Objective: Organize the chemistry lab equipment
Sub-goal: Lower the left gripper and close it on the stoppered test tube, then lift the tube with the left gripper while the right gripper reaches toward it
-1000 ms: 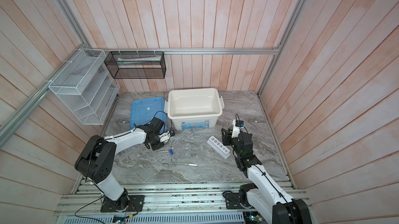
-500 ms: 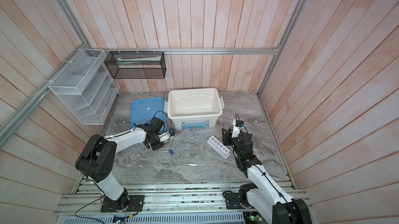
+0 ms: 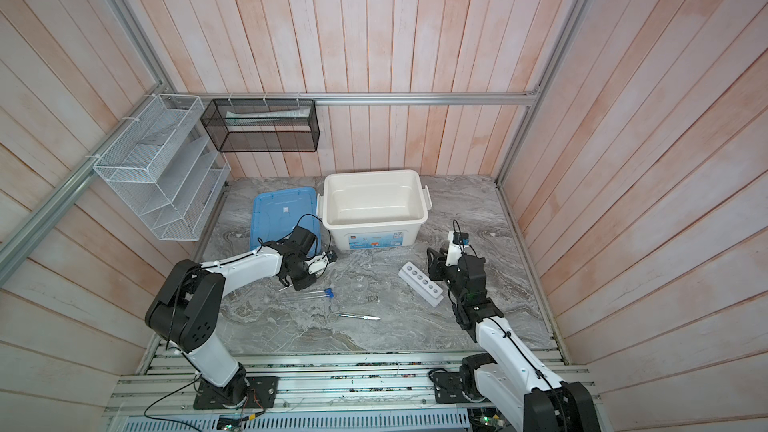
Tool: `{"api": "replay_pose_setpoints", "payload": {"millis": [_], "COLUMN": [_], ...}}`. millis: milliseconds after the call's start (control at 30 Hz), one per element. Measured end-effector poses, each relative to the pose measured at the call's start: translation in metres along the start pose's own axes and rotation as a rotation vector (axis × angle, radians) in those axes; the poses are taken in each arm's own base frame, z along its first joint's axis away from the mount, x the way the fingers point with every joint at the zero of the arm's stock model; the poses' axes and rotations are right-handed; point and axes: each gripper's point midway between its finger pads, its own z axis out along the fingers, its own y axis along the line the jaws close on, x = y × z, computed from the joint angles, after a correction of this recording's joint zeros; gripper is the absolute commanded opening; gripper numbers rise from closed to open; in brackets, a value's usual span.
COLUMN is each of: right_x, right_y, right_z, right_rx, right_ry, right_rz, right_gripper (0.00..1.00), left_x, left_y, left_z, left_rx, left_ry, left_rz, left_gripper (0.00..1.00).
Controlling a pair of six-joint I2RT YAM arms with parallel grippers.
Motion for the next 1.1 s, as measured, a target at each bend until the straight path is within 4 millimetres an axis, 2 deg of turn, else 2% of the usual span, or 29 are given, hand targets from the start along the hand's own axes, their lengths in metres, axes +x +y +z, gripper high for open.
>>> {"api": "replay_pose_setpoints", "payload": {"millis": [133, 267, 433, 667, 833, 967, 1100], "right_x": [0.004, 0.004, -0.004, -0.025, -0.054, -0.073, -0.075], "right_y": [-0.001, -0.001, 0.004, 0.014, 0.029, 0.049, 0.073], "right_z": [0.0, -0.003, -0.006, -0.017, -0.024, -0.03, -0.036], "right_rx": [0.006, 0.007, -0.007, -0.029, -0.065, -0.139, -0.251], "right_ry": [0.016, 0.02, 0.01, -0.019, -0.044, -0.046, -0.024], "right_rz": [0.002, 0.007, 0.02, 0.037, 0.028, 0.015, 0.003], "right_gripper": [0.43, 0.44, 0.44, 0.44, 0.45, 0.49, 0.53], "left_x": [0.0, 0.01, 0.016, -0.011, -0.036, -0.057, -0.074], "left_y": [0.0, -0.008, -0.015, 0.006, 0.017, 0.016, 0.008], "left_z": [-0.002, -0.008, -0.032, -0.083, -0.119, -0.14, -0.159], "left_rx": [-0.022, -0.038, -0.095, -0.246, -0.302, -0.275, -0.21], "left_ry": [-0.025, -0.034, -0.1, -0.308, -0.48, -0.619, -0.742], "left_rz": [-0.005, -0.002, -0.001, -0.04, -0.081, -0.118, -0.143], "left_gripper": [0.19, 0.19, 0.19, 0.19, 0.19, 0.17, 0.17]}}
